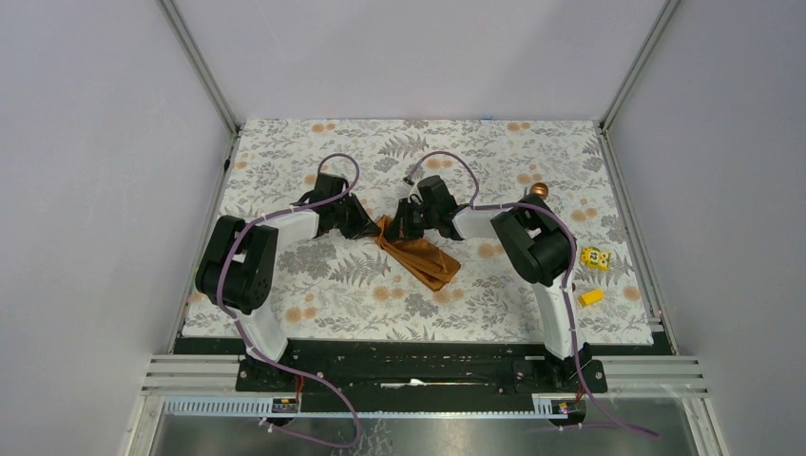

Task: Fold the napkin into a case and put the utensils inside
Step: Grasp the top corner of the smaller rectangle folded napkin from the folded napkin.

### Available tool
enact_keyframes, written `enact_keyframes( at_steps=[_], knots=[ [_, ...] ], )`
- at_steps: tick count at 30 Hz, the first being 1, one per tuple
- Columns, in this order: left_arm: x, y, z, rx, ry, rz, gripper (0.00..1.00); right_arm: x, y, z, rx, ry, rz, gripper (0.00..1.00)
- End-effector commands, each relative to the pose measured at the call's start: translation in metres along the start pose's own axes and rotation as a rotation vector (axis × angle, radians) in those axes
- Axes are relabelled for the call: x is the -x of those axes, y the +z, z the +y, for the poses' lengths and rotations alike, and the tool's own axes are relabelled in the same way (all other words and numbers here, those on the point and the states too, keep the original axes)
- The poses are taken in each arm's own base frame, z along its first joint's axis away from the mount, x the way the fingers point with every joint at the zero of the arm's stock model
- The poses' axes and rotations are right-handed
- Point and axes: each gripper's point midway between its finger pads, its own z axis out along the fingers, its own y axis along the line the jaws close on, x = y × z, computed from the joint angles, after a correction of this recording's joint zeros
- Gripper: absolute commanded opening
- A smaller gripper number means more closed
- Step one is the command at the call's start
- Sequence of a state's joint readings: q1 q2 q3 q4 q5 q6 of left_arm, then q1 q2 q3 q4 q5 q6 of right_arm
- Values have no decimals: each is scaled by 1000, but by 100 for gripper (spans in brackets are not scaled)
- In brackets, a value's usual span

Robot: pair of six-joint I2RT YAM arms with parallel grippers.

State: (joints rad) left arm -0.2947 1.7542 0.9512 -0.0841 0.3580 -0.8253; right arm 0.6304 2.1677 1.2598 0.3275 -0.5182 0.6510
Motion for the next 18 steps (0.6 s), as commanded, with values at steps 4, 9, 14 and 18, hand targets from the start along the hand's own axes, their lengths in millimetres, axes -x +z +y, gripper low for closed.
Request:
enact_keyframes(
  at_steps=[4,9,14,18],
  knots=[
    [24,-22,-40,-89,41,-86,26,4,8,-9,-42,-13,-35,0],
    [27,-18,-41,-80,35,-81,14,4,9,-9,-41,-12,-33,0],
    [25,-3,-36,-84,13,-53,7,7,8,-6,-35,-15,-38,0],
    [26,11,-30,-85,10,-48,6,7,8,-3,-24,-10,-35,0]
  ],
)
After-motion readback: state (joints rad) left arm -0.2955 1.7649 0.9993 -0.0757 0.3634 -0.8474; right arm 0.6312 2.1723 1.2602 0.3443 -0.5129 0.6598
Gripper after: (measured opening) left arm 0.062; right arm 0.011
